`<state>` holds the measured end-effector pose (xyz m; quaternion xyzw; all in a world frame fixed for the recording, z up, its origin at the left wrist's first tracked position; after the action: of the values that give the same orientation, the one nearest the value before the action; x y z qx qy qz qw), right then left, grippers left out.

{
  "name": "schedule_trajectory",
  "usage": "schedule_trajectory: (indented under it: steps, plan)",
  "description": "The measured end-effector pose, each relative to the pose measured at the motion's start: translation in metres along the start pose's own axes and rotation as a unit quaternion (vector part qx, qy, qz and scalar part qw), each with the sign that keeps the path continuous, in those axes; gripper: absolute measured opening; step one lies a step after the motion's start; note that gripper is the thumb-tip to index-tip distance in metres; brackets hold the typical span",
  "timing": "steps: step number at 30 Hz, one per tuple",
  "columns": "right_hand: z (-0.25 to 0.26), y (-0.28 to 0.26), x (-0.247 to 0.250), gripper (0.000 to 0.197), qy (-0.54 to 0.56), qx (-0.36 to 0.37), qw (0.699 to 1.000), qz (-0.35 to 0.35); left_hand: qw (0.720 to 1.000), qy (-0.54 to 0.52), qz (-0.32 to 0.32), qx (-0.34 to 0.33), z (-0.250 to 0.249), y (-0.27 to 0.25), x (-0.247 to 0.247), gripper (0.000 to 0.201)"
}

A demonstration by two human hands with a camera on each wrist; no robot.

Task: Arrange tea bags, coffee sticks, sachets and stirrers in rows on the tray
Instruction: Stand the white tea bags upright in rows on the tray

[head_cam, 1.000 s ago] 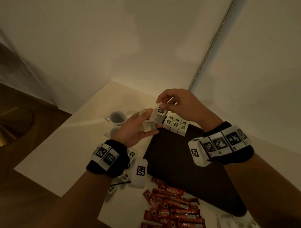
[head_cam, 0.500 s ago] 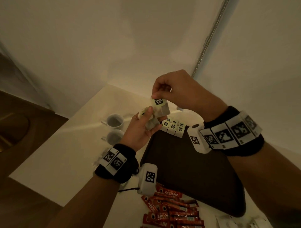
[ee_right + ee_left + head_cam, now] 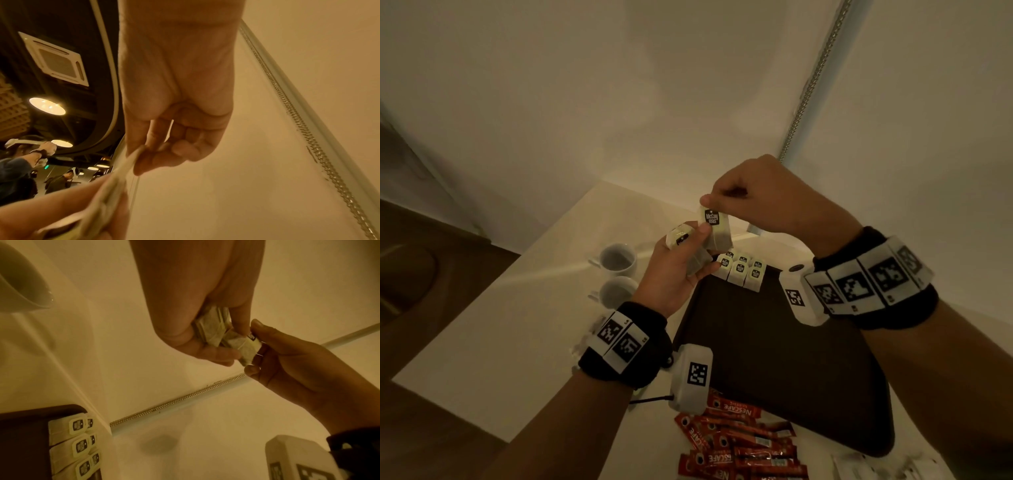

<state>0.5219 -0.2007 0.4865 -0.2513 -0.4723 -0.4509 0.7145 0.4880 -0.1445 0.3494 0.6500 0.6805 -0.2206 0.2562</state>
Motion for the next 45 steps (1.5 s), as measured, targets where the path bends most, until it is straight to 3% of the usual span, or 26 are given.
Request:
schedule_trajectory:
  steps: [4,10,14,16,19,23,27,31,34,37,41,43,45]
  plan:
    - [-0.013,0.001,0.001,0.02,0.075,-0.041,0.996,0.026,0.999,0.018,-0.004,-0.028,-0.006,0.002,-0.002,0.005]
    - [-0.029,0.003,0.003,0.038,0.11,-0.095,0.989,0.019,0.997,0.056,-0.011,-0.055,-0.014,0.003,-0.006,0.009]
    - [-0.036,-0.003,0.011,0.02,0.166,-0.088,0.982,0.011,0.991,0.077,-0.044,-0.098,-0.025,0.006,0.0,0.007]
    - [-0.036,-0.008,0.01,0.034,0.19,-0.074,0.979,0.01,0.986,0.092,-0.066,-0.125,-0.031,0.007,0.004,0.008]
    - [-0.032,-0.013,0.0,0.058,0.141,-0.058,0.988,0.017,0.98,0.102,-0.083,-0.147,-0.036,0.008,0.007,0.008]
    - [-0.031,-0.017,0.011,0.05,0.142,-0.045,0.987,-0.055,0.978,0.112,-0.097,-0.149,-0.036,0.01,0.009,0.011]
    - [-0.027,-0.017,0.002,0.06,0.122,-0.042,0.991,-0.021,0.974,0.145,-0.081,-0.157,-0.037,0.011,0.007,0.007]
    - [-0.03,-0.018,0.011,0.052,0.139,-0.04,0.987,-0.075,0.972,0.155,-0.077,-0.158,-0.038,0.012,0.005,0.01]
    - [-0.029,-0.017,0.006,0.062,0.124,-0.042,0.99,-0.05,0.972,0.156,-0.078,-0.155,-0.037,0.013,0.006,0.007]
    - [-0.033,-0.016,0.012,0.054,0.144,-0.043,0.986,-0.066,0.973,0.153,-0.081,-0.15,-0.037,0.013,0.007,0.005]
    - [-0.034,-0.015,-0.001,0.068,0.115,-0.046,0.992,-0.015,0.976,0.147,-0.088,-0.138,-0.036,0.014,0.008,0.003]
    - [-0.034,-0.014,0.005,0.058,0.114,-0.042,0.991,-0.05,0.977,0.143,-0.085,-0.132,-0.035,0.015,0.008,0.003]
    - [-0.034,-0.011,0.006,0.035,0.109,-0.044,0.991,-0.06,0.982,0.13,-0.067,-0.121,-0.034,0.016,0.004,0.007]
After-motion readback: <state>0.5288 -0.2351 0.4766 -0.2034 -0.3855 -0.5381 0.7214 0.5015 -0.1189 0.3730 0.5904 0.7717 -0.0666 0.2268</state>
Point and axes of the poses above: each hand's wrist, its own y-axis towards the middle knuckle, its own x-axis out of the back of the hand, z = x × y, the point moved 10 cm from there along y, towards the middle knuckle, and after that the axes turned 13 degrees about -x, right-handed, at the moved point
